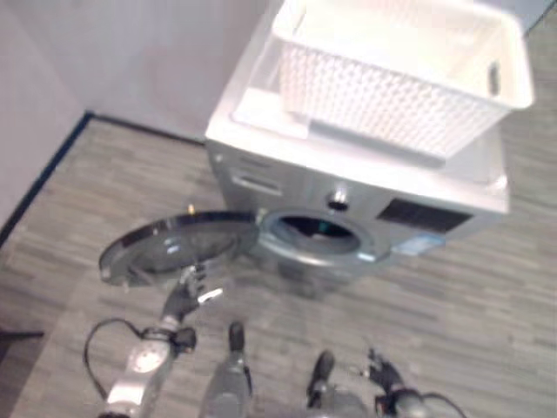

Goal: Grab the laundry basket,head to the washer,open it,put in the laundry and shut it.

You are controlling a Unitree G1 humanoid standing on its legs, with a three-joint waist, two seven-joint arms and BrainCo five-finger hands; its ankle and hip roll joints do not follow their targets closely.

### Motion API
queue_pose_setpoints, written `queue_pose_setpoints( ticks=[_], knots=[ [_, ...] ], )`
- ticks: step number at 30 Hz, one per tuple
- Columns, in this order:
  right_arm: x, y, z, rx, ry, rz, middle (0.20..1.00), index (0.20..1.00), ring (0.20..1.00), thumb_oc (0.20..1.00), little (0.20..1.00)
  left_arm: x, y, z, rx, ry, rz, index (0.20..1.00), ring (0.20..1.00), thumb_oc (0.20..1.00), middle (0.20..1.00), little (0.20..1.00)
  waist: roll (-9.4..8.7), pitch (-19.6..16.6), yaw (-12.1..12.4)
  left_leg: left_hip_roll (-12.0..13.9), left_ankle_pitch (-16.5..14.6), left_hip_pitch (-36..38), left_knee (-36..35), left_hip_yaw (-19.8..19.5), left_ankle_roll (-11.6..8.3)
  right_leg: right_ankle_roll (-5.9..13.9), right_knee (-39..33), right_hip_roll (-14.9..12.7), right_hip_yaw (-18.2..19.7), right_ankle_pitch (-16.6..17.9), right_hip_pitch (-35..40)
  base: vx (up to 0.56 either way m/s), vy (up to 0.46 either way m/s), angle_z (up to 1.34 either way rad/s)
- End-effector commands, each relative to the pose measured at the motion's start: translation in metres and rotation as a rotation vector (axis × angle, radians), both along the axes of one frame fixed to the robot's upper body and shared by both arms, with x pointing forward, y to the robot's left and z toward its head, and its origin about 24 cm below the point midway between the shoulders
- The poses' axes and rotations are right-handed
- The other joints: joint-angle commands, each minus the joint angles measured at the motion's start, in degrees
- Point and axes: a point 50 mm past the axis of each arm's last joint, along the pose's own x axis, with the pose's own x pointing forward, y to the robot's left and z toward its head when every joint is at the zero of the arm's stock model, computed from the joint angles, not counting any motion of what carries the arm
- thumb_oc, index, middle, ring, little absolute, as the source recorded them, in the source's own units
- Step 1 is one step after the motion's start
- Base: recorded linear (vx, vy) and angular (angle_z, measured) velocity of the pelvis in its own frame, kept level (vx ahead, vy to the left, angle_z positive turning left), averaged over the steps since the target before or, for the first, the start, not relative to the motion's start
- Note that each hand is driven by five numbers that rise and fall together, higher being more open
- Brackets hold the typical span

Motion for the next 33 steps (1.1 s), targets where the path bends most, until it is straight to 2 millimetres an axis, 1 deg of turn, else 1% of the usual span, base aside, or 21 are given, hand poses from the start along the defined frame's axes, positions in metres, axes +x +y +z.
queue_pose_setpoints(
  ticks=[1,4,5,6,8,9,10,11,12,13,15,16,18,19,20,23,24,28,29,32,33],
  knots=[
    [0.018,-0.004,0.008,-0.026,-0.061,0.019,1.0,1.0,1.0,1.0,1.0,0.01,-0.012,0.007,0.0,-0.043,-0.083,1.0,1.0,1.0,1.0,1.0,2.09,0.25,1.06,1.01,6.55,-2.99,-2.48,0.8,-0.21,-2.42,10.03,4.2,0.35,-13.35,2.92,-0.05,-0.108,0.0],
    [0.016,-0.002,0.004,-0.068,-0.011,0.102,1.0,1.0,1.0,1.0,1.0,0.013,-0.027,0.008,-0.001,-0.05,-0.157,1.0,1.0,1.0,1.0,1.0,2.67,-0.34,1.41,2.42,9.5,-1.73,-4.45,0.75,-1.93,-3.14,8.86,5.73,0.19,-14.14,4.95,-0.06,-0.106,-0.04],
    [0.016,-0.002,0.004,-0.068,-0.011,0.102,1.0,1.0,1.0,1.0,1.0,0.013,-0.027,0.008,-0.001,-0.05,-0.157,1.0,1.0,1.0,1.0,1.0,2.67,-0.31,1.41,2.42,9.5,-1.71,-4.45,0.75,-1.94,-3.14,8.84,5.74,0.19,-14.13,4.97,-0.08,-0.067,-0.01],
    [0.017,0.0,0.002,-0.084,0.012,0.139,1.0,1.0,1.0,1.0,1.0,0.023,-0.036,0.016,0.006,-0.088,-0.19,1.0,1.0,1.0,1.0,1.0,2.86,-0.18,1.93,3.3,11.33,-2.2,-4.05,-0.5,-3.31,-3.57,8.98,5.98,0.13,-14.59,5.38,-0.1,-0.033,0.05],
    [0.017,0.0,0.001,-0.093,0.021,0.164,1.0,1.0,1.0,1.0,1.0,0.029,-0.038,0.023,0.015,-0.122,-0.197,1.0,1.0,1.0,1.0,1.0,2.68,-0.13,2.1,3.11,9.9,-1.84,-3.79,-1.84,-3.0,-3.67,9.38,5.71,0.41,-14.65,5.14,-0.11,0.0,0.02],
    [0.014,0.001,-0.001,-0.096,0.048,0.19,1.0,1.0,1.0,1.0,1.0,0.039,-0.043,0.041,0.037,-0.204,-0.224,1.0,1.0,1.0,1.0,1.0,2.71,-0.66,2.56,2.35,7.79,-1.99,-1.54,-6.26,-1.16,-3.79,10.1,5.23,0.23,-13.56,4.41,-0.09,0.048,0.01],
    [0.009,-0.002,-0.003,-0.099,0.07,0.179,1.0,1.0,1.0,1.0,1.0,0.043,-0.044,0.051,0.047,-0.249,-0.234,1.0,1.0,1.0,1.0,1.0,2.73,-0.78,2.46,2.28,7.95,-2.34,-0.47,-7.04,-1.25,-3.83,10.18,4.97,0.37,-13.41,4.58,-0.1,0.047,0.0],
    [0.009,-0.001,-0.003,-0.099,0.07,0.18,1.0,1.0,1.0,1.0,1.0,0.043,-0.044,0.052,0.048,-0.249,-0.234,1.0,1.0,1.0,1.0,1.0,2.72,-0.78,2.39,2.27,7.91,-2.43,-0.36,-7.12,-1.25,-3.82,10.18,4.97,0.31,-13.42,4.58,0.05,0.035,0.04],
    [-0.003,-0.003,-0.007,-0.097,0.119,0.176,1.0,1.0,1.0,1.0,1.0,0.049,-0.041,0.068,0.091,-0.319,-0.239,1.0,1.0,1.0,1.0,1.0,2.76,-1.7,2.09,2.37,7.22,-1.8,-0.17,-6.84,-0.8,-3.72,10.05,4.78,0.21,-13.25,5.24,0.09,0.044,0.06],
    [-0.009,-0.003,-0.009,-0.098,0.146,0.182,1.0,1.0,1.0,1.0,1.0,0.05,-0.038,0.074,0.115,-0.346,-0.231,1.0,1.0,1.0,1.0,1.0,2.88,-2.27,2.12,2.34,6.77,-1.21,-0.12,-6.69,-0.65,-3.48,9.97,4.6,0.18,-13.2,5.7,0.09,0.045,0.07],
    [-0.009,-0.003,-0.009,-0.098,0.146,0.182,1.0,1.0,1.0,1.0,1.0,0.05,-0.038,0.074,0.116,-0.346,-0.23,1.0,1.0,1.0,1.0,1.0,2.86,-2.23,2.12,2.34,6.74,-1.13,-0.12,-6.66,-0.64,-3.47,9.94,4.59,0.21,-13.19,5.77,0.06,0.036,0.04],
    [-0.02,-0.005,-0.013,-0.102,0.199,0.176,1.0,1.0,1.0,1.0,1.0,0.054,-0.028,0.096,0.197,-0.436,-0.199,1.0,1.0,1.0,1.0,1.0,3.08,-3.28,2.38,1.67,5.95,-0.71,0.43,-7.38,-0.68,-3.12,9.82,4.06,0.39,-13.18,6.8,0.11,0.07,0.07],
    [-0.027,0.0,-0.015,-0.062,0.221,0.151,1.0,1.0,1.0,1.0,1.0,0.055,-0.012,0.12,0.267,-0.533,-0.124,1.0,1.0,1.0,1.0,1.0,3.13,-4.39,2.56,1.28,5.81,0.12,1.31,-7.14,-1.02,-2.96,9.21,3.47,0.33,-12.97,8.59,0.16,0.097,0.04],
    [-0.03,0.003,-0.016,-0.051,0.23,0.158,1.0,1.0,1.0,1.0,1.0,0.054,-0.003,0.125,0.301,-0.551,-0.07,1.0,1.0,1.0,1.0,1.0,3.21,-4.81,2.86,1.11,5.68,0.65,1.18,-7.16,-1.07,-2.89,8.9,3.33,0.46,-12.91,8.99,0.16,0.083,0.01],
    [-0.032,0.006,-0.017,-0.037,0.242,0.182,1.0,1.0,1.0,1.0,1.0,0.054,0.012,0.125,0.395,-0.538,0.013,1.0,1.0,1.0,1.0,1.0,3.16,-5.36,3.21,0.71,5.57,1.64,0.75,-7.18,-1.11,-2.7,8.26,3.18,0.84,-12.71,9.91,0.13,0.05,0.01],
    [-0.032,0.011,-0.017,-0.025,0.251,0.225,1.0,1.0,1.0,1.0,1.0,0.057,0.028,0.126,0.53,-0.516,0.075,1.0,1.0,1.0,1.0,1.0,3.08,-5.97,3.14,0.67,5.6,2.62,-0.14,-6.69,-1.27,-2.52,7.72,3.12,0.96,-12.56,10.34,0.07,0.024,-0.02],
    [-0.028,0.013,-0.016,-0.022,0.247,0.275,1.0,1.0,1.0,1.0,1.0,0.063,0.041,0.122,0.636,-0.472,0.131,1.0,1.0,1.0,1.0,1.0,3.04,-6.49,2.59,0.73,5.53,3.69,-1.48,-5.73,-1.39,-2.21,7.17,3.1,1.23,-12.36,10.54,0.1,0.034,-0.05],
    [-0.019,0.01,-0.013,-0.048,0.232,0.351,1.0,1.0,1.0,1.0,1.0,0.069,0.078,0.11,0.877,-0.324,0.23,1.0,1.0,1.0,1.0,1.0,3.03,-6.99,1.56,0.92,5.63,4.95,-3.76,-4.41,-1.65,-1.84,6.55,3.09,1.8,-12.06,10.64,0.06,0.029,-0.17],
    [-0.019,0.01,-0.013,-0.048,0.232,0.35,1.0,1.0,1.0,1.0,1.0,0.07,0.078,0.11,0.878,-0.326,0.23,1.0,1.0,1.0,1.0,1.0,3.0,-6.93,1.6,0.92,5.68,5.0,-3.84,-4.39,-1.65,-1.84,6.54,3.08,1.81,-12.06,10.65,0.03,0.021,-0.14],
    [-0.019,0.001,-0.012,-0.081,0.246,0.368,1.0,1.0,1.0,1.0,1.0,0.071,0.104,0.101,1.009,-0.176,0.27,1.0,1.0,1.0,1.0,1.0,3.06,-6.81,0.84,1.1,5.56,4.95,-4.62,-3.89,-1.66,-1.69,6.39,3.13,1.98,-11.94,10.24,0.02,0.019,-0.03],
    [-0.019,0.001,-0.012,-0.081,0.246,0.367,1.0,1.0,1.0,1.0,1.0,0.071,0.104,0.101,1.009,-0.177,0.27,1.0,1.0,1.0,1.0,1.0,3.06,-6.8,0.88,1.1,5.57,4.93,-4.61,-3.9,-1.66,-1.69,6.4,3.13,1.98,-11.94,10.22,0.03,0.035,-0.03]
  ],
)
